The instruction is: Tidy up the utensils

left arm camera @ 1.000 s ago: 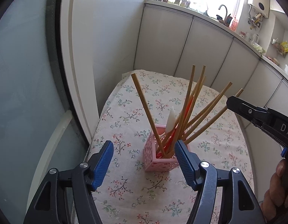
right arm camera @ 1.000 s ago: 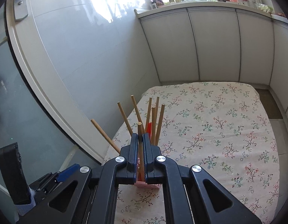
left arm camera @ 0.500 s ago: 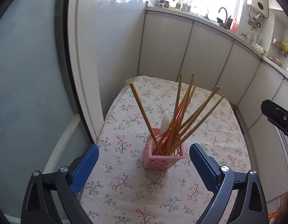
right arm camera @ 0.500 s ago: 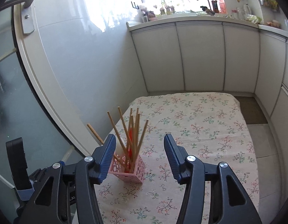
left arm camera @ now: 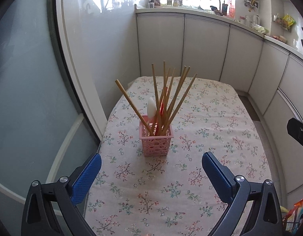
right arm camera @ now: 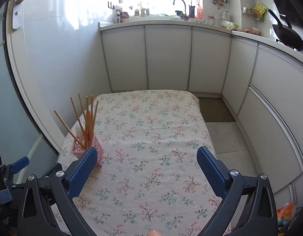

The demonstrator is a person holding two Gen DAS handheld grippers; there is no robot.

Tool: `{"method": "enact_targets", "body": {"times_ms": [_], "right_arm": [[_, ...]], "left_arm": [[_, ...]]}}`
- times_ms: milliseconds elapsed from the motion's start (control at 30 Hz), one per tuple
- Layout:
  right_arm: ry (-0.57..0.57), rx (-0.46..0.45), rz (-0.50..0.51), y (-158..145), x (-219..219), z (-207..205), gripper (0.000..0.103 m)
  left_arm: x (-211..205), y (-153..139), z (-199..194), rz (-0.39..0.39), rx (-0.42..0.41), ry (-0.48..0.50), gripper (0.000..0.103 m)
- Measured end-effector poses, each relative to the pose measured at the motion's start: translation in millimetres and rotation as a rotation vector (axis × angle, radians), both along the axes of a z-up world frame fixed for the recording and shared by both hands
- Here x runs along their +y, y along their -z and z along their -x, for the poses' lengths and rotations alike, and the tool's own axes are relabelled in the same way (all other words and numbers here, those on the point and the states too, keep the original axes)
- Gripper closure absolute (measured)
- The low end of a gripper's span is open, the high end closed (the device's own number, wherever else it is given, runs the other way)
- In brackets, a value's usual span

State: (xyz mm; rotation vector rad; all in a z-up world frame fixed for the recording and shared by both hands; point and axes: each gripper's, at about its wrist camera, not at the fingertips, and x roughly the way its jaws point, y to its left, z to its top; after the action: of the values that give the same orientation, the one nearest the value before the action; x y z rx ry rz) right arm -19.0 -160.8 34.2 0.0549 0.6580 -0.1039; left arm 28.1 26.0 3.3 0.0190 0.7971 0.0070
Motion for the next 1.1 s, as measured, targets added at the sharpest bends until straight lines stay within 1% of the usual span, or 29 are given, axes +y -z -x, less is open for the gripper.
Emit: {"method": "enact_targets", "body": {"times_ms": [133, 333, 733, 1100], "right_arm": [[0.01, 0.023, -0.003, 6.2, -5.2, 11.2, 0.0], [0.007, 0.04, -0.032, 7.7, -4.2, 13.0, 0.0], [0.006, 0.072, -0.062, 13.1, -3.3, 5.1, 0.0], [-0.002, 0.078, -0.067, 14.0, -1.3, 4.2, 0.0]], "left_arm": [[-7.5, -5.3, 13.6, -0.029, -0.049, 0.007, 0.0], [-14.6, -14.4, 25.0, -0.054, -0.105, 0.013, 0.0], [-11.3, -14.5, 24.5, -0.041, -0.101, 0.007, 0.0], [-12.1, -15.1, 25.0, -0.042, -0.103, 0.006, 0.0]]}}
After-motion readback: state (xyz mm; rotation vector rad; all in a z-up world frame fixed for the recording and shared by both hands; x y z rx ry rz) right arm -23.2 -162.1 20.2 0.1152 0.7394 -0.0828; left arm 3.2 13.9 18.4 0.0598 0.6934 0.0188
